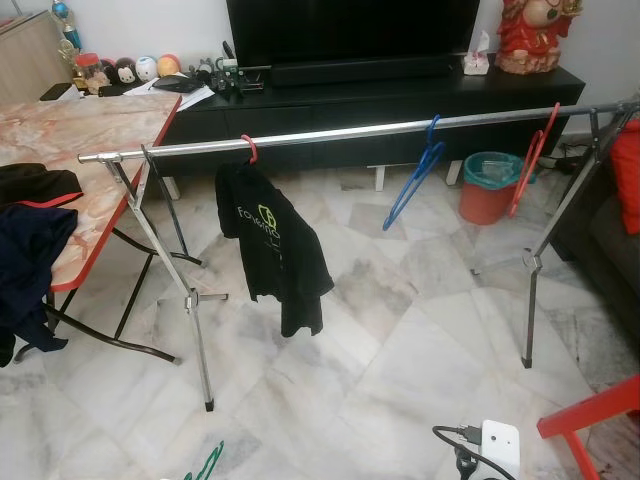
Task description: Hang hanger
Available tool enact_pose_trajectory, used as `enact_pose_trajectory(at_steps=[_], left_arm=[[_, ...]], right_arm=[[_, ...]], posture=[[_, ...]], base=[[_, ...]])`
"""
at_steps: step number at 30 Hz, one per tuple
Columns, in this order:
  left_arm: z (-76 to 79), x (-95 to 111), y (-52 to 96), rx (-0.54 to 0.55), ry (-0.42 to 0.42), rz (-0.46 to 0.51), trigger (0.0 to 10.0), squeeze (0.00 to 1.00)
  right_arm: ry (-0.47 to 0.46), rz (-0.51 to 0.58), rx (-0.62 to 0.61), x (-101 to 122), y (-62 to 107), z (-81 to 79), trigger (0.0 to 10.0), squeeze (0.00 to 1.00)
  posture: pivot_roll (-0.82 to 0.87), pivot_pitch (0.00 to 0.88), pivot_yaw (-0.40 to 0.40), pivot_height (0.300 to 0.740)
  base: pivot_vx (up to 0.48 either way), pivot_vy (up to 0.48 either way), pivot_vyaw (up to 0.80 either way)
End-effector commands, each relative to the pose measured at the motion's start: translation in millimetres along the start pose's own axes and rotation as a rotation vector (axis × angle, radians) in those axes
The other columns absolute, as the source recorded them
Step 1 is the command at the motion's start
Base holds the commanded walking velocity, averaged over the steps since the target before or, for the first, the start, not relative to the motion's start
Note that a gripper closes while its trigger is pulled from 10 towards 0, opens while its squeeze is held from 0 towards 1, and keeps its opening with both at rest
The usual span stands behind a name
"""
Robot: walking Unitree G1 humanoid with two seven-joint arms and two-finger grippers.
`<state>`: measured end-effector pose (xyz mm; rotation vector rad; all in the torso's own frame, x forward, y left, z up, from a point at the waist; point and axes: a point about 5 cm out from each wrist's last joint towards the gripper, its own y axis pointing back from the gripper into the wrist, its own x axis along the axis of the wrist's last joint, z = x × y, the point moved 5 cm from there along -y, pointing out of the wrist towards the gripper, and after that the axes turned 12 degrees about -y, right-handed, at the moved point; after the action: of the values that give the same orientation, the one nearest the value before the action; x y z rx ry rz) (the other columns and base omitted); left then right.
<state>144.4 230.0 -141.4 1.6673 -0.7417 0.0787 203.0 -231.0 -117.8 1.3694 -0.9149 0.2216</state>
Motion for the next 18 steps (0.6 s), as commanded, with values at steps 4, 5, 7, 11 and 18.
enact_pose_trajectory(at_steps=[4, 5, 7, 11, 18], left_arm=[[0.1, -6.6, 1.5, -0.002, -0.004, -0.018, 10.0, 0.00], [0.0, -6.5, 1.5, -0.002, -0.005, -0.017, 10.0, 0.00], [-0.1, -6.1, 1.5, -0.002, -0.008, -0.015, 10.0, 0.00], [-2.4, -1.4, 1.5, 0.011, -0.057, 0.012, 10.0, 0.00], [-11.3, 12.9, 3.3, 0.095, -0.144, 0.106, 10.0, 0.00]], right_arm=[[0.007, 0.001, 0.009, -0.1, -0.1, -3.7, 10.0, 0.00], [0.006, 0.002, 0.010, 0.5, -0.3, -4.1, 10.0, 0.00], [0.006, 0.008, 0.015, 2.1, -0.5, -4.9, 10.0, 0.00], [0.023, 0.052, 0.038, 16.3, -3.1, -10.3, 10.0, 0.00], [0.042, 0.228, 0.089, 70.8, -7.6, -28.3, 10.0, 0.00]], posture=[[-0.21, 0.000, 0.048, 0.740], [-0.21, 0.000, 0.048, 0.740], [-0.21, 0.000, 0.048, 0.740], [-0.21, 0.000, 0.047, 0.740], [-0.21, 0.000, 0.048, 0.740]], base=[[0.000, 0.000, 0.00], [0.000, 0.000, 0.00], [0.000, 0.000, 0.00], [0.000, 0.000, 0.00], [0.000, 0.000, 0.00]])
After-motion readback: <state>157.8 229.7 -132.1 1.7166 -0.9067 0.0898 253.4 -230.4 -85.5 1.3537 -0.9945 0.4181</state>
